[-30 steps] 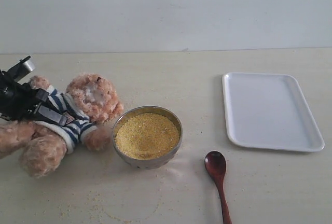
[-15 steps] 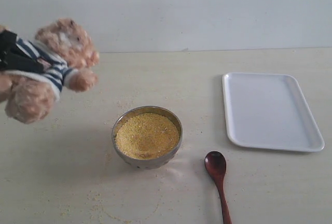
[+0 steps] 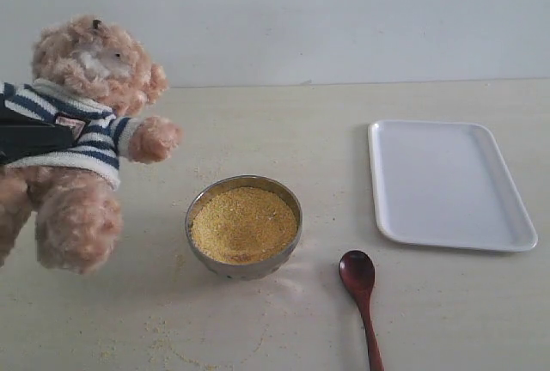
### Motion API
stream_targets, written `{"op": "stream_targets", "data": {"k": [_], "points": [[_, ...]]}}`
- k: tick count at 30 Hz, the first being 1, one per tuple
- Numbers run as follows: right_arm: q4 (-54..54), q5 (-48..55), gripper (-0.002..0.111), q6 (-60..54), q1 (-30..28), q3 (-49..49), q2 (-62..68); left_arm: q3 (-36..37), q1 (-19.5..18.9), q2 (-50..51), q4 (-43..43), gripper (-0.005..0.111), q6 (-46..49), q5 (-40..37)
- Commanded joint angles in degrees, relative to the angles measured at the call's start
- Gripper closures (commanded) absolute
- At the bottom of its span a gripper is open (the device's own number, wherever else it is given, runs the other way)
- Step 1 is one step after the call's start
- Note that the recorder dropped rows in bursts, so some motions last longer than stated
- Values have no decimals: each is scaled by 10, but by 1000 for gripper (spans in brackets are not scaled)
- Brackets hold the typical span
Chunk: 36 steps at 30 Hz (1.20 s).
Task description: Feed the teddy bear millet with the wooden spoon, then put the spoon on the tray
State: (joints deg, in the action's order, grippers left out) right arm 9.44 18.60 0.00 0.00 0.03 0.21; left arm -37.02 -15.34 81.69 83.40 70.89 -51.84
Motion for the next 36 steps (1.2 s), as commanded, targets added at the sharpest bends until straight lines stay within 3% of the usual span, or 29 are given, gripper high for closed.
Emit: {"op": "stream_targets", "data": {"k": [1,7,10,14,17,18,22,25,28,30,32,34,36], "points": [[0,-7,108,0,-1,0,-2,81,-1,-31,105,102,146,3],[-9,-59,108,5,-1,0,-2,107,-1,-34,138,102,129,-19],[-105,-209,108,66,-1,0,-2,107,-1,-34,165,102,133,-20],[-123,-441,108,83,-1,0,-2,107,-1,-34,165,102,136,-20],[-181,-482,108,304,0,-7,-2,107,-1,-34,165,102,141,-20],[-133,-491,108,361,0,-36,20,107,-1,-34,165,102,144,-20],[55,-573,108,333,0,-156,161,107,-1,-34,165,102,148,-16],[259,-490,108,275,0,-271,317,107,-1,-34,165,102,168,-12],[430,-249,108,367,0,-372,454,107,-1,-34,165,102,176,-8],[418,-24,108,436,0,-426,534,107,-1,-34,149,102,176,-8],[371,193,108,426,0,-468,589,107,-1,-34,122,102,176,-8],[316,285,108,387,0,-491,623,107,-1,-34,107,102,176,-4],[224,277,108,303,0,-494,630,107,-1,-34,106,102,176,-1]]}}
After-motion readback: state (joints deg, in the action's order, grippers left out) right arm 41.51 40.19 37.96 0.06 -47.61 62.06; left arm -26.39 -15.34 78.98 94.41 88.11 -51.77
